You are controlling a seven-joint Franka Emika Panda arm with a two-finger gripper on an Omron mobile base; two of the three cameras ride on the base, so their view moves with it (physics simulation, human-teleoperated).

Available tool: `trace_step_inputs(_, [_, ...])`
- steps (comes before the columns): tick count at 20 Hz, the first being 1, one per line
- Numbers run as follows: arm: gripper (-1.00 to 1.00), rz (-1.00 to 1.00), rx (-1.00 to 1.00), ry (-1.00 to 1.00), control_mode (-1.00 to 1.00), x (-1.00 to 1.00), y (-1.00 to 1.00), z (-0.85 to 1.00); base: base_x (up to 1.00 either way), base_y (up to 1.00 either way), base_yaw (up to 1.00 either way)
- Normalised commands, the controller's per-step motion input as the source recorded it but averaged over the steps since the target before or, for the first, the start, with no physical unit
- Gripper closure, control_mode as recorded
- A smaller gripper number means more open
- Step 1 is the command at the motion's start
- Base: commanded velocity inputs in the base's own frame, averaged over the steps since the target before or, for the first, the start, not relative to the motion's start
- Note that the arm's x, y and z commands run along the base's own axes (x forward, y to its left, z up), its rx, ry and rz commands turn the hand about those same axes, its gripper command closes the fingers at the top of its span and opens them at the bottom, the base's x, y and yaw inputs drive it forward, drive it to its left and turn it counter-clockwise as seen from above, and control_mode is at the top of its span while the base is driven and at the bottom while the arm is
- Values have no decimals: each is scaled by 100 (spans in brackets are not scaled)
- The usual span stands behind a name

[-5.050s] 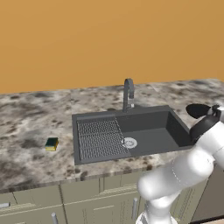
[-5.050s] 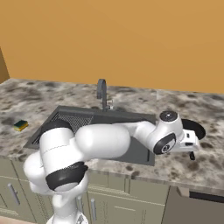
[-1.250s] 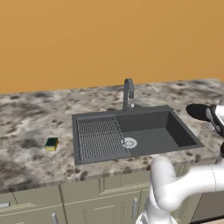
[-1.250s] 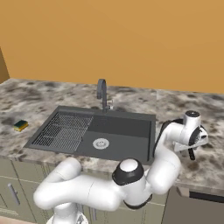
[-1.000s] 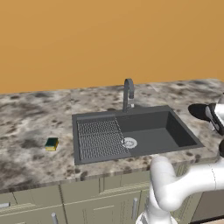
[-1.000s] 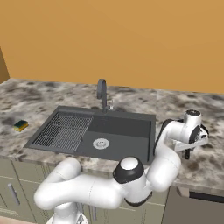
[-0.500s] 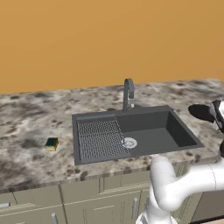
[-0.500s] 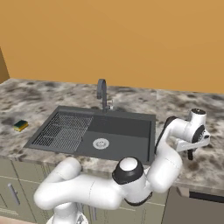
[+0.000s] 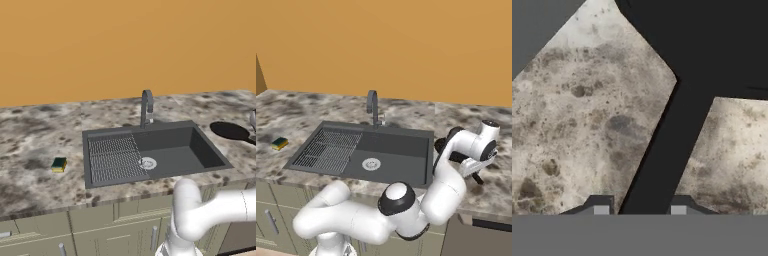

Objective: Pick the pan and sponge and place them into the sink. Then turn on the water.

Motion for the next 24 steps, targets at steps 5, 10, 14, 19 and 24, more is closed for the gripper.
trace_step_inputs(5, [100,29,-9,0,-100,-71,96,43,0,0,0])
trace_step_inputs(10, [100,9,-10,0,-100,-67,100,29,0,0,0])
trace_step_inputs(14, [100,0,-2,0,-100,-55,98,2,0,0,0])
trace_step_inputs(19, [100,0,0,2,-100,-13,89,-2,0,0,0])
trace_step_inputs(24, [100,0,0,0,-100,19,56,0,0,0,0])
